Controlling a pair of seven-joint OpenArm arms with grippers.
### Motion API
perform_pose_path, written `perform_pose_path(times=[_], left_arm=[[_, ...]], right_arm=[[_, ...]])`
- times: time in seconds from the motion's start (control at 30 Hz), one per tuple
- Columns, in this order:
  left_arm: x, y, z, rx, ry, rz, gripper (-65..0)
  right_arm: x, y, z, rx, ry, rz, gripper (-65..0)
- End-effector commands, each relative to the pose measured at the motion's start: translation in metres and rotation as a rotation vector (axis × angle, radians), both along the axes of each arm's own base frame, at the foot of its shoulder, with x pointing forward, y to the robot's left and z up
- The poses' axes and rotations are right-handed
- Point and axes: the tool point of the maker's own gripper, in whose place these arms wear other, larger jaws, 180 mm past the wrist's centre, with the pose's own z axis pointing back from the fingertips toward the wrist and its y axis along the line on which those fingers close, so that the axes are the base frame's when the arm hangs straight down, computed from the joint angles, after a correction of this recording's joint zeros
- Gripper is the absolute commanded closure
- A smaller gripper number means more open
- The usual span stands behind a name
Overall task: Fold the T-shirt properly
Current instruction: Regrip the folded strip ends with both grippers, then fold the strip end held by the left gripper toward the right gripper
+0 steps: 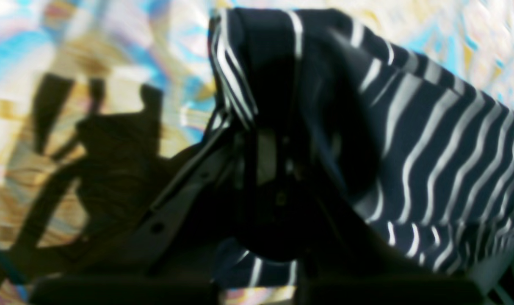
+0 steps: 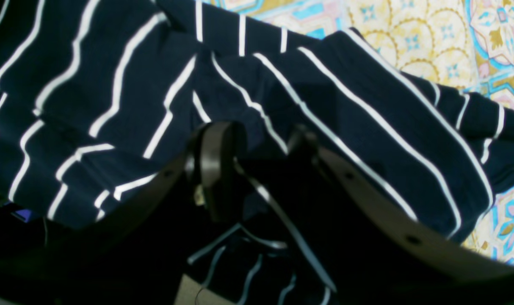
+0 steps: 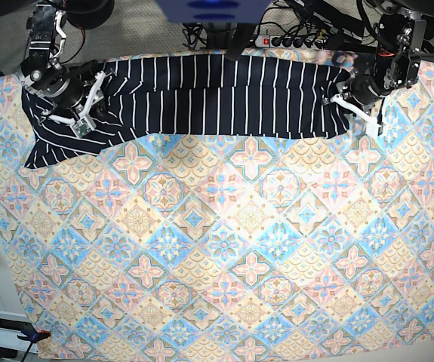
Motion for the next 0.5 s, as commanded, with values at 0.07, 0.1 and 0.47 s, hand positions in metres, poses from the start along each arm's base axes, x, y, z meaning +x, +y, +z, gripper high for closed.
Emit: perform_pose_path(times=[0.07, 0.1, 0.47], left_arm=[[0.008, 0.011, 0.009, 0.02, -0.029, 0.01, 0.0], [0.011, 0.016, 0.011, 0.024, -0.037, 0.024, 0.0], [0.034, 0.075, 0.045, 0.082, -0.154, 0.195, 0.0]], right_arm=[[0.008, -0.003, 0.01, -0.002, -0.041, 0.002, -21.0], [0.008, -0.003, 0.01, -0.002, -0.041, 0.002, -21.0], [0.007, 0.01, 0.008, 0.014, -0.034, 0.036, -21.0]])
